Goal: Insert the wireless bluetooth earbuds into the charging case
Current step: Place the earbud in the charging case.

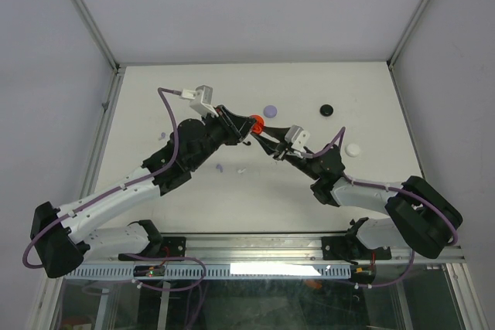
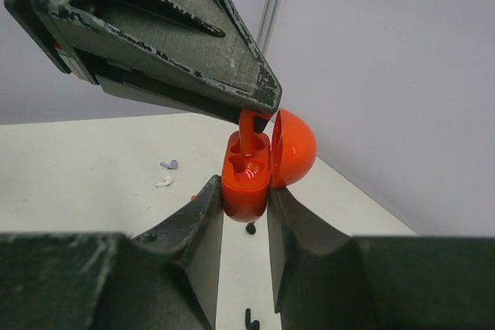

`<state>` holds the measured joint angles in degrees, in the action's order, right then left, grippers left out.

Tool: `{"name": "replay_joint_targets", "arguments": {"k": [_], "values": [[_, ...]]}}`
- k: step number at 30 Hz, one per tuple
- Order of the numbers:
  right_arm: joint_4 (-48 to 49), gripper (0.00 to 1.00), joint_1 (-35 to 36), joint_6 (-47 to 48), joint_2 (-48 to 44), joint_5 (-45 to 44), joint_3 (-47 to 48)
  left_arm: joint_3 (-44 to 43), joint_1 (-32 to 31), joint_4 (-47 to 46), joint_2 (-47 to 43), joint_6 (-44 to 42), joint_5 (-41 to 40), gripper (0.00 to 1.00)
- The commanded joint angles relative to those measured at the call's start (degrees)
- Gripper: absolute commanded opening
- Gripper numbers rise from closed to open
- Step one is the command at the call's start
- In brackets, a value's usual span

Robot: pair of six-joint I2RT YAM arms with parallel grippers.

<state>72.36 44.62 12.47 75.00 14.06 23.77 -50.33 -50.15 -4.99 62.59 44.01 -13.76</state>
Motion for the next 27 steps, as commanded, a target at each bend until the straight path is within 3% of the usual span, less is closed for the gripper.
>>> {"name": "replay_joint_targets", "arguments": {"k": [1, 27], "values": [[4.1, 0.0, 0.4, 1.2, -1.7, -1.3, 0.4, -3.2, -1.9, 0.2, -0.2, -4.0, -4.6, 0.05], [5.1, 0.0, 0.6, 1.3, -1.8, -2.0, 0.1, -5.8, -4.2, 6.0, 0.4, -6.5, -8.7, 0.07]]}}
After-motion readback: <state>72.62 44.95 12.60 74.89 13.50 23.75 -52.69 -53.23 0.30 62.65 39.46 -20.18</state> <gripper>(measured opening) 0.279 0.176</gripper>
